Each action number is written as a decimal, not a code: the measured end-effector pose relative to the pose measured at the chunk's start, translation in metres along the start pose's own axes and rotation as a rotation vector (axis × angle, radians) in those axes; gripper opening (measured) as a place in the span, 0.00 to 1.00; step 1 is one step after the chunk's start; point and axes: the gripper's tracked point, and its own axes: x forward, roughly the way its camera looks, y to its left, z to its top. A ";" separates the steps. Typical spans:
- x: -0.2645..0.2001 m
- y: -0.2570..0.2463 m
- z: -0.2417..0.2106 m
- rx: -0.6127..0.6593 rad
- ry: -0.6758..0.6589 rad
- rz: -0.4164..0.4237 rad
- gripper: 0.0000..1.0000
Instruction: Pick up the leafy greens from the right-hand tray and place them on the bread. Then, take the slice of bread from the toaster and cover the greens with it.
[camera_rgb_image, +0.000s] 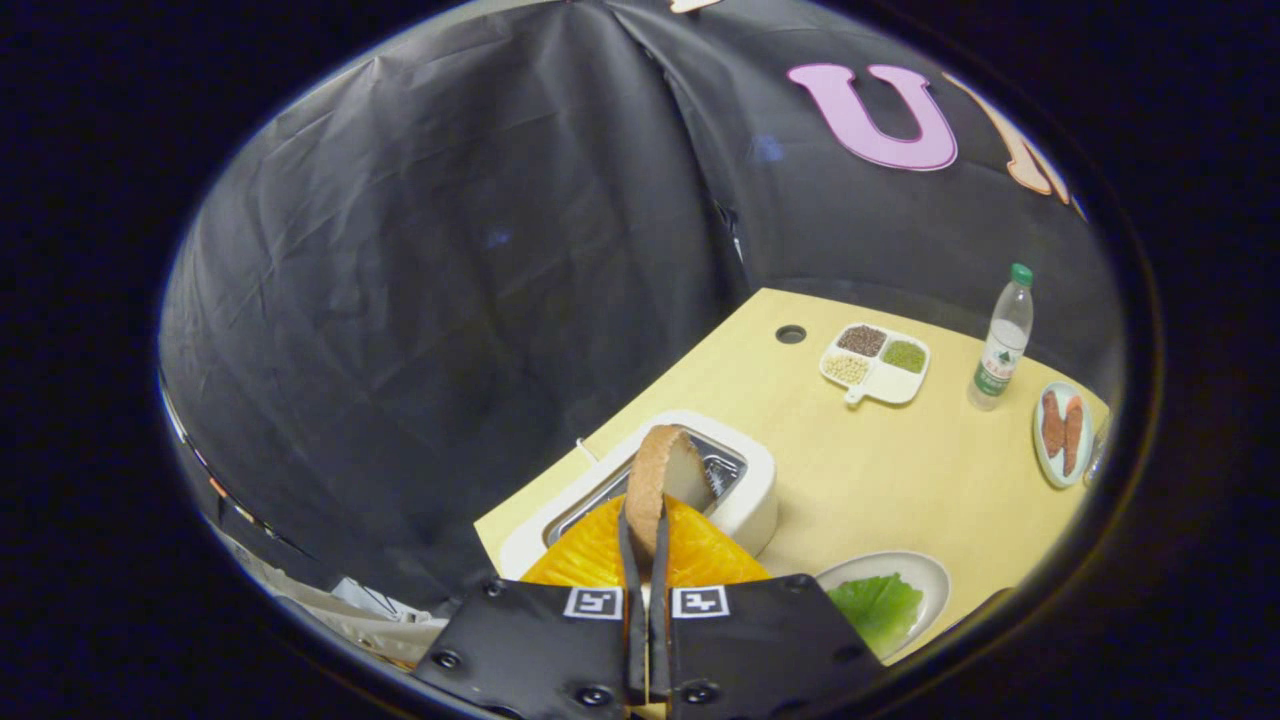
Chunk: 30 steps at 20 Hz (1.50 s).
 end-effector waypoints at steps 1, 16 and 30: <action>-0.007 -0.002 0.003 0.009 -0.010 0.001 0.04; -0.071 -0.046 0.005 0.058 -0.113 -0.017 0.04; -0.079 -0.131 -0.067 0.313 -0.122 -0.121 0.04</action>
